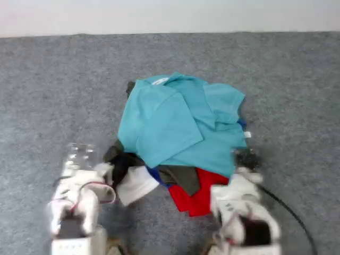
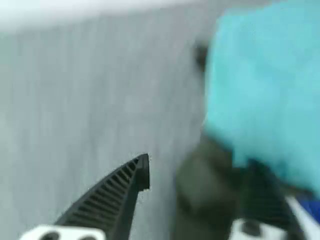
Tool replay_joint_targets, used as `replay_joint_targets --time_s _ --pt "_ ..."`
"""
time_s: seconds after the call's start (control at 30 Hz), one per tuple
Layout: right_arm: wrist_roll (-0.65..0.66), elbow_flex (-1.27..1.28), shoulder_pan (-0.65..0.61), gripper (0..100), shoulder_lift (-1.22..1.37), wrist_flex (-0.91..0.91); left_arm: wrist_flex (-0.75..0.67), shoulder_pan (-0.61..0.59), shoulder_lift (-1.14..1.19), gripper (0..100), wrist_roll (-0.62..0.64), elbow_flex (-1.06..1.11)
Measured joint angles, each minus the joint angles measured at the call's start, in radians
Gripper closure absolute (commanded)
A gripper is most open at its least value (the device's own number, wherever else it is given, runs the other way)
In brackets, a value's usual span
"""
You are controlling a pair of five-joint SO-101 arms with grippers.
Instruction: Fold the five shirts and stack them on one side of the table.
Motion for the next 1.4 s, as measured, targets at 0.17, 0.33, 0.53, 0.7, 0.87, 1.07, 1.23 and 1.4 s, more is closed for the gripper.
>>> replay_joint_targets --time_s 0.17,0.33,0.53,0.7,0.87,1.07,1.23,1.4 --pt "0.000 0.002 -0.003 99.0 -0.002 -0.003 0.014 0.000 0.000 99 0.008 0.000" --pt "0.000 0.002 -0.003 99.0 -0.002 -0.006 0.014 0.000 -0.002 99 0.011 0.000" --pt "0.000 0.002 -0.003 99.0 -0.002 -0.006 0.014 0.000 -0.002 99 0.011 0.000" --pt "0.000 0.002 -0.003 99.0 -0.002 -0.006 0.015 0.000 -0.002 99 0.011 0.000" --pt "0.000 0.002 -0.003 99.0 -0.002 -0.006 0.015 0.000 -0.002 99 0.011 0.000" --pt "0.000 0.002 -0.003 99.0 -0.002 -0.006 0.015 0.000 -0.002 99 0.011 0.000" --pt "0.000 0.002 -0.003 99.0 -0.002 -0.006 0.015 0.000 -0.002 99 0.011 0.000" --pt "0.000 0.002 -0.003 99.0 -0.002 -0.006 0.015 0.000 -0.002 99 0.011 0.000"
